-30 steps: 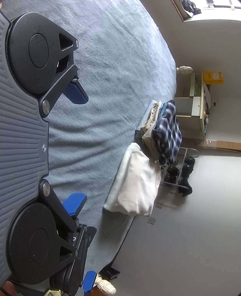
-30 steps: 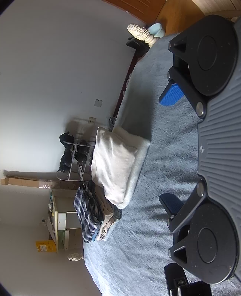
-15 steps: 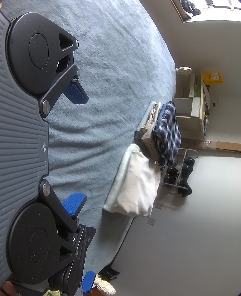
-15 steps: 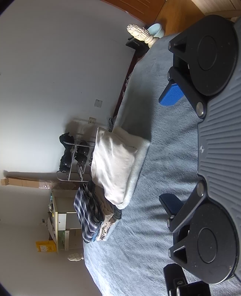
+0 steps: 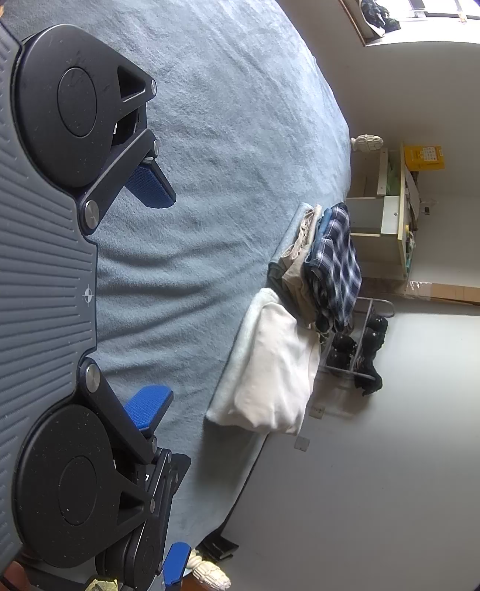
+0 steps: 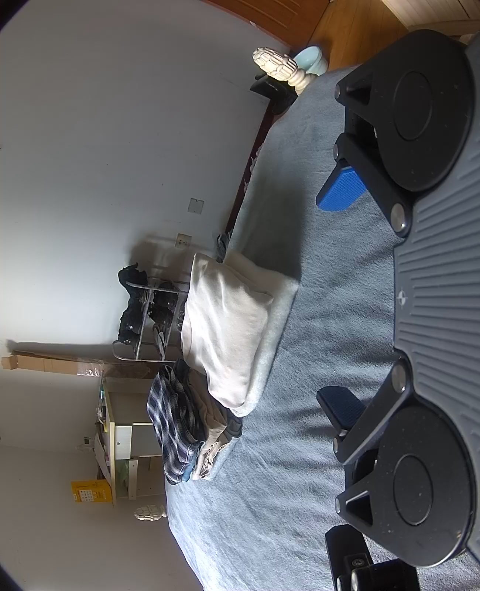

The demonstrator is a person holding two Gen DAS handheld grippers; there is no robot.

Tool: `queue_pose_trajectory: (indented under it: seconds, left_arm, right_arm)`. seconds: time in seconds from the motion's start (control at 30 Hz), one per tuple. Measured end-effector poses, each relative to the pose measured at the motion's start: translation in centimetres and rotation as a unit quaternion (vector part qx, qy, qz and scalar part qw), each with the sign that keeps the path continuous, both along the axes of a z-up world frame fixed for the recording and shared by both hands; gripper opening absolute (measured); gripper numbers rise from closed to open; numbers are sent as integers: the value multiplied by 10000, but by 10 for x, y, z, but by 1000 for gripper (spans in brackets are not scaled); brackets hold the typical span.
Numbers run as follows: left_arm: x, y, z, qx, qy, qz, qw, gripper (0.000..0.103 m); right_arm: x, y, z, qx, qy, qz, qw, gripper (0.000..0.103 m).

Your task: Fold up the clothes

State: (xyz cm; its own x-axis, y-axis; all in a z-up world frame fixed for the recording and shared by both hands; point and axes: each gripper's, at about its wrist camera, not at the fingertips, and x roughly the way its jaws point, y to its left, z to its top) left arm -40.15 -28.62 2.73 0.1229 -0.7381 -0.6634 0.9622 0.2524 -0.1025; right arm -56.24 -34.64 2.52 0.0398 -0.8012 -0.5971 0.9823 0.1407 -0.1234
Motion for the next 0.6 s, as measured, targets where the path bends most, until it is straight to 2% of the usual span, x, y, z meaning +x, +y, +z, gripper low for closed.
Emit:
queue_pose_trajectory:
  seconds: [0.6]
  left_arm:
    - [1, 0, -1, 30, -13, 21, 10000, 103]
  right_arm:
    - [-1, 0, -1, 5, -2, -8, 10000, 103]
